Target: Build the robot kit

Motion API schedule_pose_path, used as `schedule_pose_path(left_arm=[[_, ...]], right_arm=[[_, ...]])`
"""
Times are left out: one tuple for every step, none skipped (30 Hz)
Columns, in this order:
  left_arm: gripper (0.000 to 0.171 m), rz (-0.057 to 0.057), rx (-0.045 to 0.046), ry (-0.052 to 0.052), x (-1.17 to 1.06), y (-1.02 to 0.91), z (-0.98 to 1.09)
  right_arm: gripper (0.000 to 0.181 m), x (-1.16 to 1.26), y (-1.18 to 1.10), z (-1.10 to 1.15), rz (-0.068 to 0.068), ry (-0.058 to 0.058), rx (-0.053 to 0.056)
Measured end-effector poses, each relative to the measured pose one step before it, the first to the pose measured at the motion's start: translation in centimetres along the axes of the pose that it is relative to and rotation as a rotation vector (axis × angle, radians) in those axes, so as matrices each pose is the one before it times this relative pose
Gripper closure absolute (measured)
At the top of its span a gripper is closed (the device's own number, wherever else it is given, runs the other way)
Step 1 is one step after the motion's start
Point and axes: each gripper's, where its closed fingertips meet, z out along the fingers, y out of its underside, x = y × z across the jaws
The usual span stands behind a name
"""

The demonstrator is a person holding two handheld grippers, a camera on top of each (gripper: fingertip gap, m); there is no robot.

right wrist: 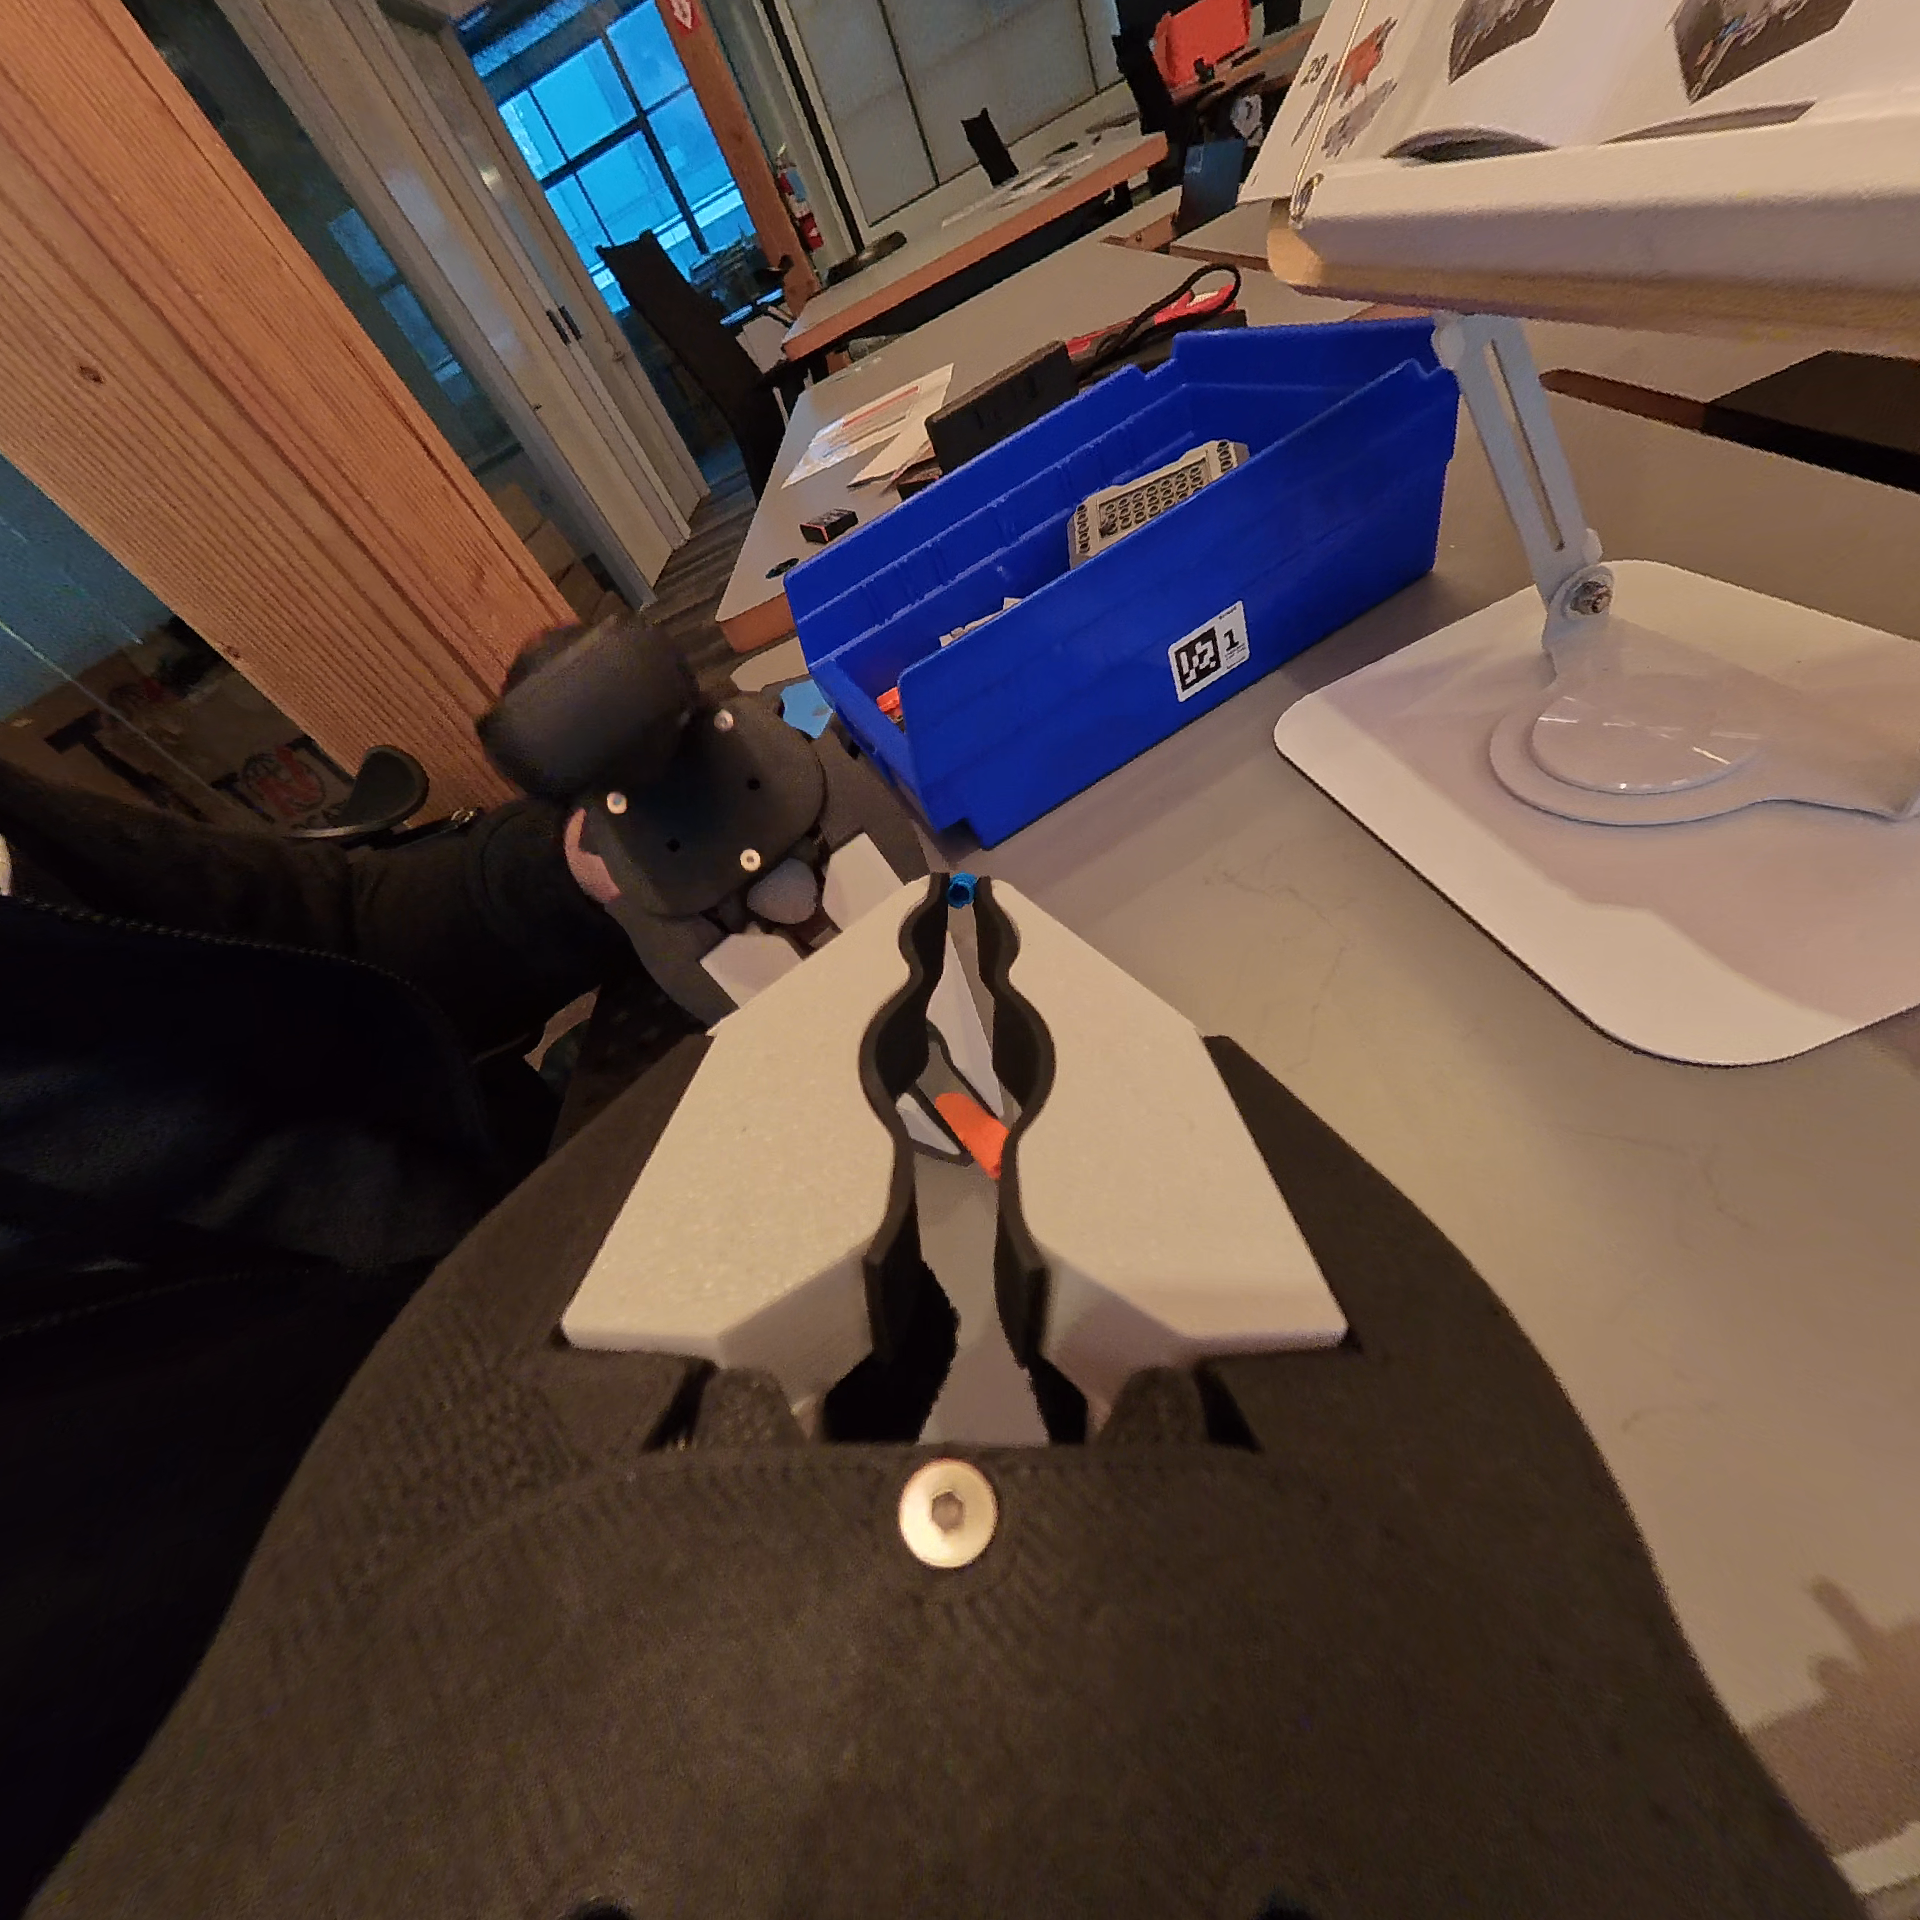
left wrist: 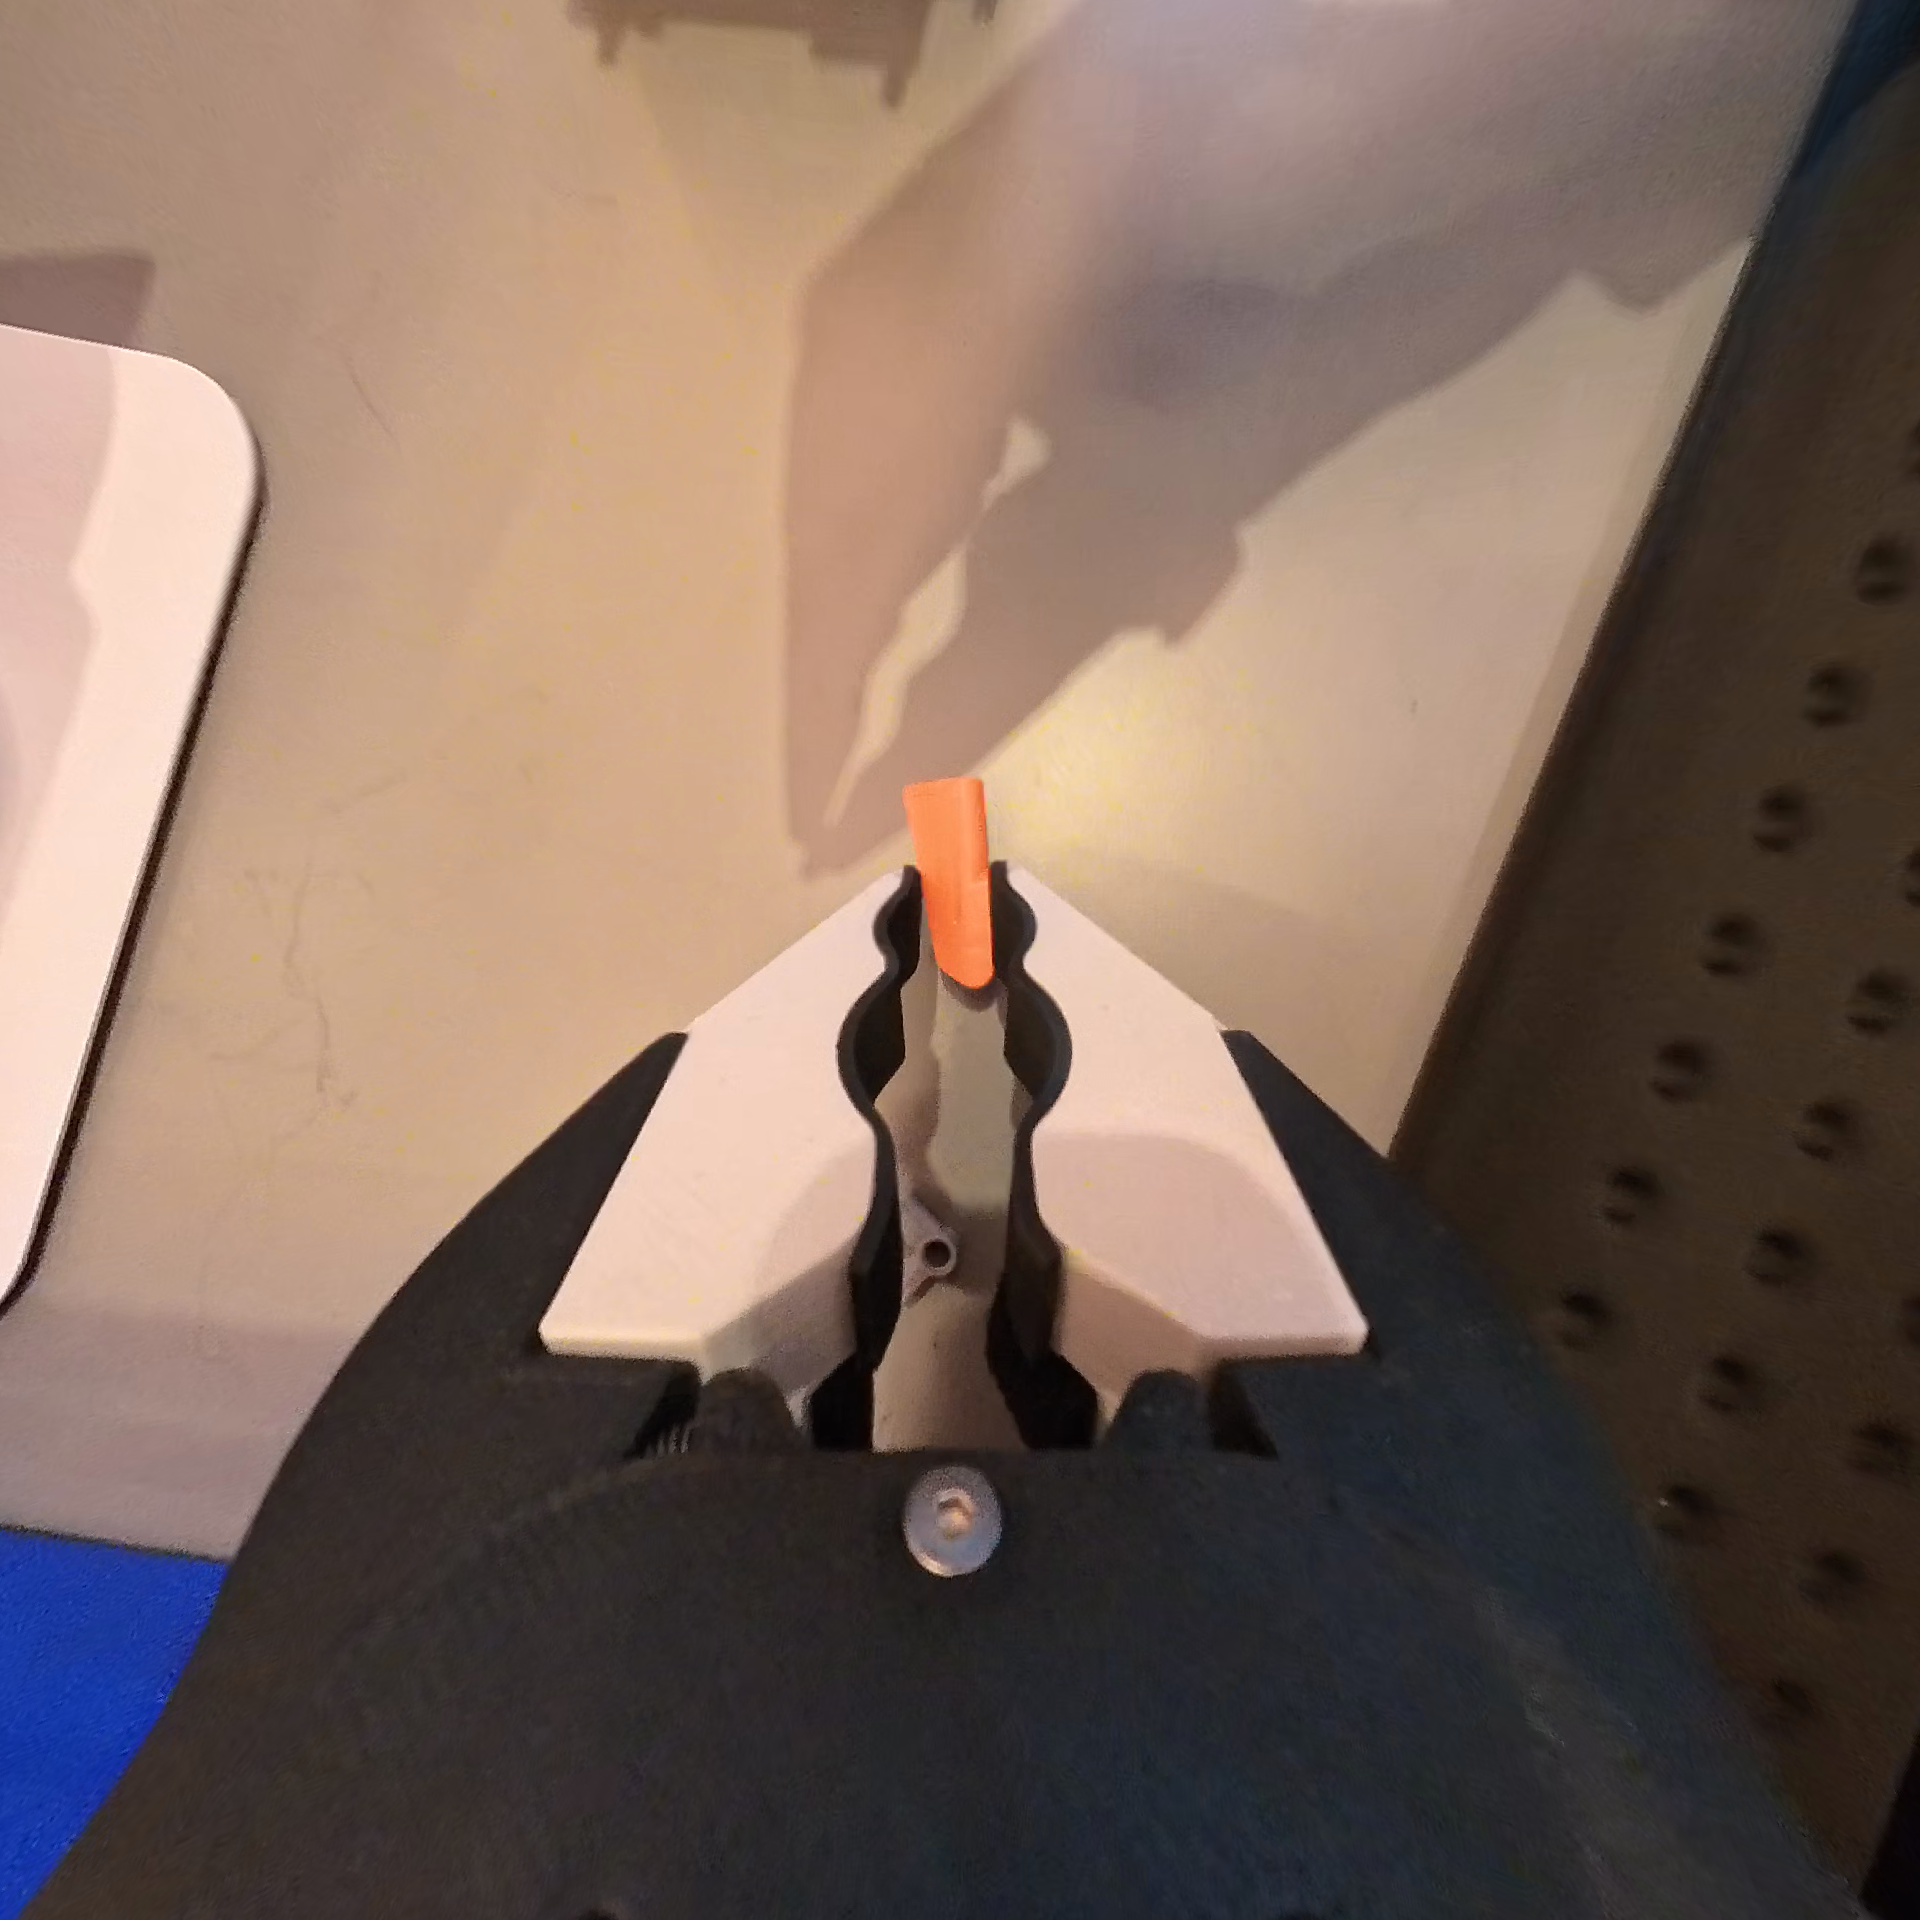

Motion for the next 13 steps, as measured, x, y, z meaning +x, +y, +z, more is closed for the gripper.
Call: schedule_pose_path(left_arm=[[0.161, -0.0384, 0.05163, 0.0161, -0.094, -0.680, -0.479], [0.160, -0.0473, 0.07707, 0.0264, -0.030, -1.055, -0.694], [0.160, -0.0555, 0.10851, 0.0410, 0.115, -1.556, -0.953], [0.160, -0.0642, 0.12853, 0.0641, 0.373, -1.924, -1.156], [0.160, -0.0714, 0.14082, 0.0761, 0.513, -2.184, -1.274], [0.160, -0.0738, 0.15367, 0.0948, 0.776, -2.423, -1.306], [0.160, -0.0684, 0.15282, 0.0930, 0.843, -2.452, -1.226], [0.160, -0.0541, 0.12799, 0.0719, 0.729, -2.120, -0.951], [0.160, -0.0297, 0.09478, 0.0488, 0.583, -1.611, -0.644], [0.161, -0.0124, 0.06348, 0.0345, 0.472, -1.107, -0.392], [0.161, -0.0113, 0.04728, 0.0245, 0.319, -0.779, -0.229], [0.161, -0.0162, 0.04103, 0.0272, 0.324, -0.630, -0.142], [0.160, -0.0159, 0.03672, 0.0274, 0.287, -0.538, -0.109]], right_arm=[[0.179, 0.065, -0.171, -0.110, -0.0035, 0.0062, 0.0090], [0.179, 0.019, -0.222, -0.145, -0.0042, 0.0053, 0.0114], [0.179, -0.047, -0.290, -0.169, -0.0036, 0.0013, 0.0145], [0.179, -0.059, -0.340, -0.202, -0.0026, 0.0003, 0.0173], [0.179, -0.031, -0.354, -0.215, -0.0022, 0.0011, 0.0184], [0.179, -0.048, -0.375, -0.242, -0.0015, 0.0000, 0.0190], [0.179, -0.078, -0.358, -0.226, 0.0001, -0.0027, 0.0181], [0.179, -0.110, -0.350, -0.206, -0.0009, -0.0042, 0.0173], [0.179, -0.105, -0.266, -0.157, -0.0022, -0.0039, 0.0130], [0.179, -0.061, -0.159, -0.104, -0.0020, -0.0010, 0.0069], [0.179, -0.032, -0.087, -0.066, -0.0008, -0.0005, 0.0036], [0.179, -0.060, -0.062, -0.017, 0.0009, -0.0029, 0.0034], [0.178, -0.104, -0.045, 0.002, 0.0017, -0.0055, 0.0029]])
